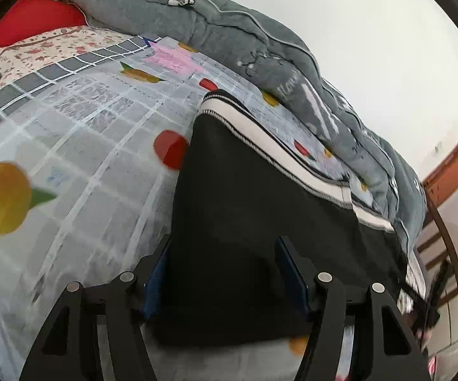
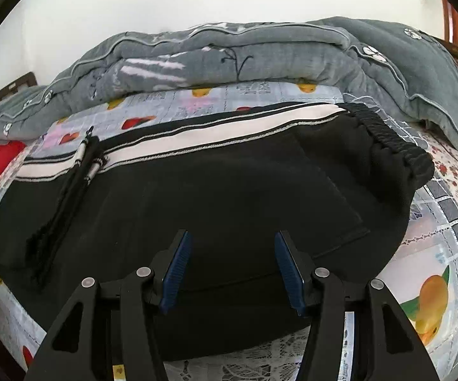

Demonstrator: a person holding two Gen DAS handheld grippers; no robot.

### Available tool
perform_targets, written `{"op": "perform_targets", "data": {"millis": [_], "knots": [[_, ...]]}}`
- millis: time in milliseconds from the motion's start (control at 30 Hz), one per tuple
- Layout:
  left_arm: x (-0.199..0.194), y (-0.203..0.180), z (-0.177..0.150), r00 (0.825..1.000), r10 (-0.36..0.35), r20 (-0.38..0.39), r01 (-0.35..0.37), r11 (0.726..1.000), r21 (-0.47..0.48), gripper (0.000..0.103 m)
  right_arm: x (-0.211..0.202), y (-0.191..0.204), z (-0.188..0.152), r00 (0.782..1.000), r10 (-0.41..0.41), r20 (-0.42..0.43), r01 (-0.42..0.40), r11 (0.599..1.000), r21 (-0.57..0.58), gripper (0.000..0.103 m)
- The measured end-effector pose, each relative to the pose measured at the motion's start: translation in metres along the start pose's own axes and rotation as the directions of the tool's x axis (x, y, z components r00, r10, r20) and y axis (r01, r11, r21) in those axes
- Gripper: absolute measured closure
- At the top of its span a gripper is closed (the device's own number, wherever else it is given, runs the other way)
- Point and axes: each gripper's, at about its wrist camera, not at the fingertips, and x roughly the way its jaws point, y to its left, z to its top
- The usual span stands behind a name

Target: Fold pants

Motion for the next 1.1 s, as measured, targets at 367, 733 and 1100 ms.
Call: {"op": "perform_targets", "data": {"millis": [367,733,1100], "knots": [[-0.026,-0.007,-0.038,0.999,-0.047,0.013,0.047,0.998,-0.044,0.042,-0.018,-0.014,-0.021,0.999,0.043,0.005,-0.043,0.999,0.026,0.049],[-0.007,-0.017,-0.026,0.999,-0.036,0.035,0.04,0.994,-0.102,0.04,-0.042,-0.019,-0.025,0.997,0.058,0.045,-0.058,0.998,0.002,0.048],[-0.041,-0.024,-0.07,0.993,-0.111,0.037,0.114,0.986,-0.118,0.04,-0.052,-0.037,-0.057,0.998,0.053,0.016,-0.053,0.999,0.007,0.048]]}}
